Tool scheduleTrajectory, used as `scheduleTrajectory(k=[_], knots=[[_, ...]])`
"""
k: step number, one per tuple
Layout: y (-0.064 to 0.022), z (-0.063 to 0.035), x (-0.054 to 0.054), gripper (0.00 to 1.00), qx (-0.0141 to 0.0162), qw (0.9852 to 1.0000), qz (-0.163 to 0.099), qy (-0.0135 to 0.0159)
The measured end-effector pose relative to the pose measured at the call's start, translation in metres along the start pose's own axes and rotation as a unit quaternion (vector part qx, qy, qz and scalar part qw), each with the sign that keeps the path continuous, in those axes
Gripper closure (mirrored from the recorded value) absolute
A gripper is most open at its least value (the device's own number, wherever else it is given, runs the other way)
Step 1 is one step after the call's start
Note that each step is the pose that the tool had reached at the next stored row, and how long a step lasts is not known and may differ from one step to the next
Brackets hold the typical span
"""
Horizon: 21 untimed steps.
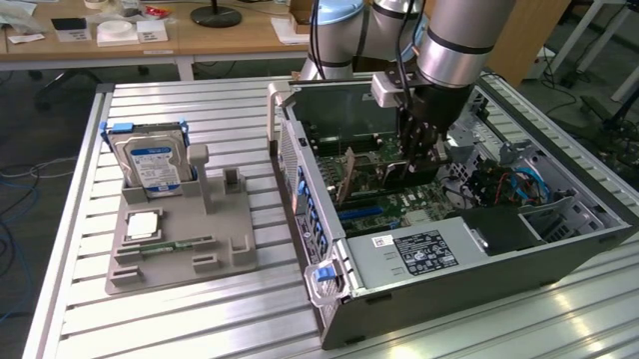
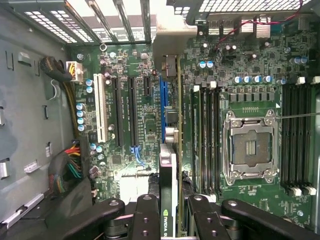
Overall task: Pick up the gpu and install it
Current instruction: 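Insert the gpu into the slot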
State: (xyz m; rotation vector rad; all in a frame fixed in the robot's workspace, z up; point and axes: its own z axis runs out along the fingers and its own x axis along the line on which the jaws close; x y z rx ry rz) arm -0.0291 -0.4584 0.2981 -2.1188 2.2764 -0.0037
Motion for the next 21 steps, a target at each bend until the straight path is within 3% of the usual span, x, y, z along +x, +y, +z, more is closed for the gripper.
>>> scheduleTrajectory(k=[13,21], knots=[[0.0003,0.0001,0.0,0.73,0.0,1.0,0.0,-0.0001],[0.006,0.0,0.0005,0.73,0.0,1.0,0.0,-0.0003]])
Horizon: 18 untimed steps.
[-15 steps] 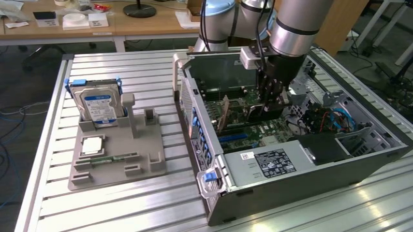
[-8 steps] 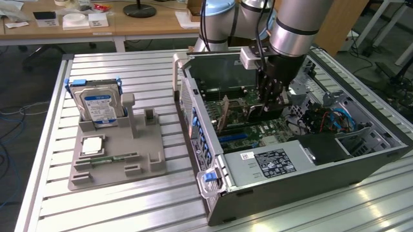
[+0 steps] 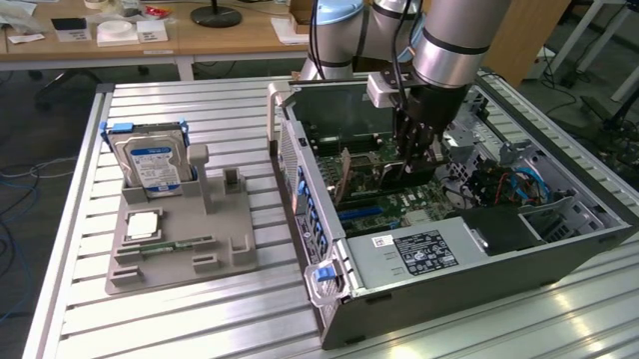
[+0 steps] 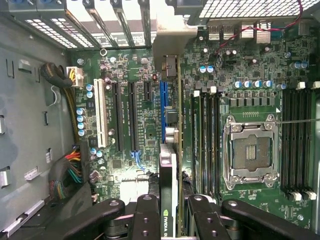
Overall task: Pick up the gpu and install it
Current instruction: 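Insert the gpu into the slot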
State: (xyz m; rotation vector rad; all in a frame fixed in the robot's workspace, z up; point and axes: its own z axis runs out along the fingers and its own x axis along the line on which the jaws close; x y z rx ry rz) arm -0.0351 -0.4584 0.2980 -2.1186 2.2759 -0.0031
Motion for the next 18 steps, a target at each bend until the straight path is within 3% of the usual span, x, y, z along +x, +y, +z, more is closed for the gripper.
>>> scheduleTrajectory(k=[18], knots=[[0.0057,0.0058,0.001,0.73,0.0,1.0,0.0,0.0001]])
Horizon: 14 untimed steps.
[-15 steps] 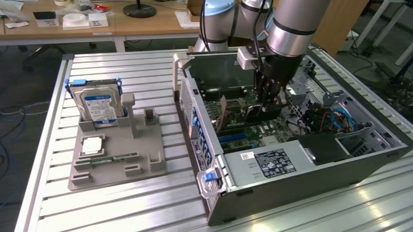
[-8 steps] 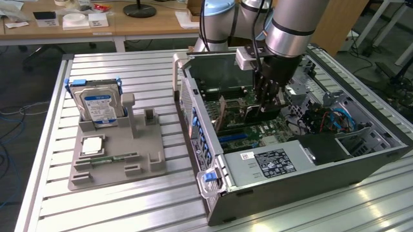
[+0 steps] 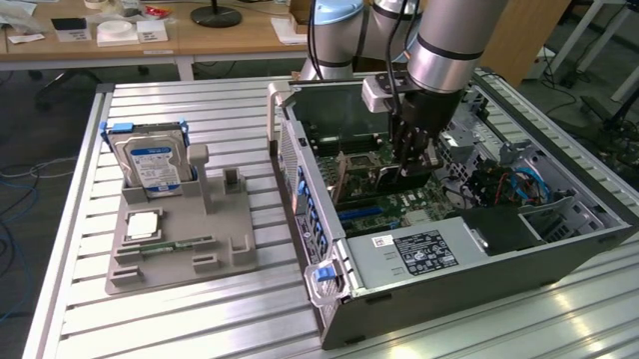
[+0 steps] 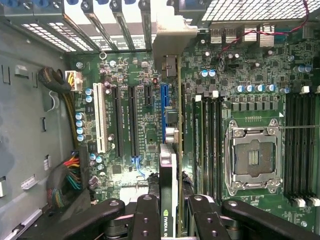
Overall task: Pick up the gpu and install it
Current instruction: 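Insert the gpu into the slot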
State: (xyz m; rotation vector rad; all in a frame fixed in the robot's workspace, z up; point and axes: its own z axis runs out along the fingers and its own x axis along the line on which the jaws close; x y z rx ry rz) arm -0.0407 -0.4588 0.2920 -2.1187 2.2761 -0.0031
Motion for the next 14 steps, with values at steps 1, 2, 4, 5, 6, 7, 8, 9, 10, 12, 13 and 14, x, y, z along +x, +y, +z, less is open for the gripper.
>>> scheduleTrajectory(k=[1,2,4,5,6,7,8,9,10,12,13,14], knots=[[0.0001,0.0001,0.0,0.73,0.0,1.0,0.0,-0.0001],[0.0008,0.0002,0.001,0.73,0.0001,1.0,0.0,-0.0001],[0.0015,0.0011,0.002,0.73,0.0,1.0,-0.001,-0.0002],[0.0017,0.0021,0.002,0.73,0.0,1.0,-0.001,-0.0002],[0.0019,0.0034,0.003,0.73,0.0,1.0,-0.001,-0.0001],[0.0021,0.0051,0.003,0.73,0.0,1.0,-0.001,-0.0001],[0.0025,0.0069,0.003,0.73,0.0,1.0,-0.001,-0.0001],[0.0033,0.0088,0.003,0.73,0.0,1.0,-0.001,-0.0001],[0.0045,0.0102,0.003,0.73,0.0,1.0,-0.001,-0.0002],[0.0076,0.0116,0.004,0.73,0.0,1.0,-0.001,-0.0001],[0.0083,0.012,0.004,0.73,0.0,1.0,-0.001,0.0],[0.0088,0.0125,0.004,0.73,0.0,1.0,-0.002,0.0]])
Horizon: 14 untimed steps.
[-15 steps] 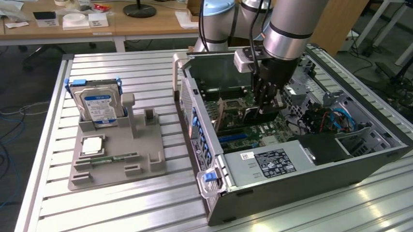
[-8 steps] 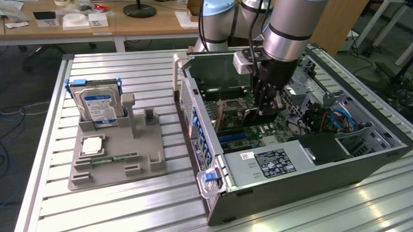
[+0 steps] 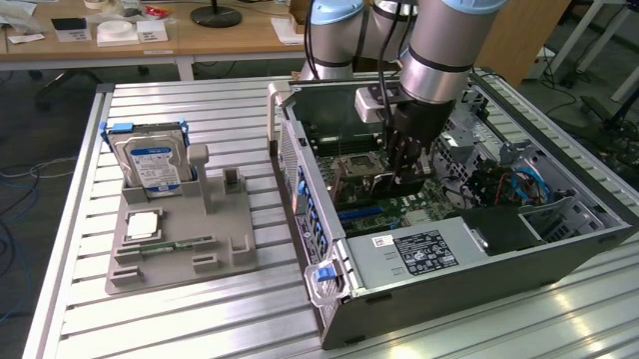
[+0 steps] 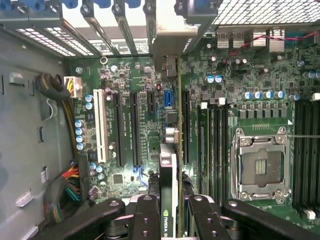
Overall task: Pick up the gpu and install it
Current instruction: 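Insert the gpu into the slot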
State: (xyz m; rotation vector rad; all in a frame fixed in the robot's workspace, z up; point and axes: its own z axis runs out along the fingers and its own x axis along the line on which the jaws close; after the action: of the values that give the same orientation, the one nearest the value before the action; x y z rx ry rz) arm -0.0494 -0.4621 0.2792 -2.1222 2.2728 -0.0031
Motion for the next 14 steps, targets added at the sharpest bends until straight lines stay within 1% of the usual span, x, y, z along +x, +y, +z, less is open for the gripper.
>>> scheduleTrajectory(k=[9,14], knots=[[0.0047,0.0029,0.0042,0.73,0.0,1.0,0.0,-0.0001],[0.0084,0.0042,0.0048,0.73,0.0,1.0,-0.001,0.0]])
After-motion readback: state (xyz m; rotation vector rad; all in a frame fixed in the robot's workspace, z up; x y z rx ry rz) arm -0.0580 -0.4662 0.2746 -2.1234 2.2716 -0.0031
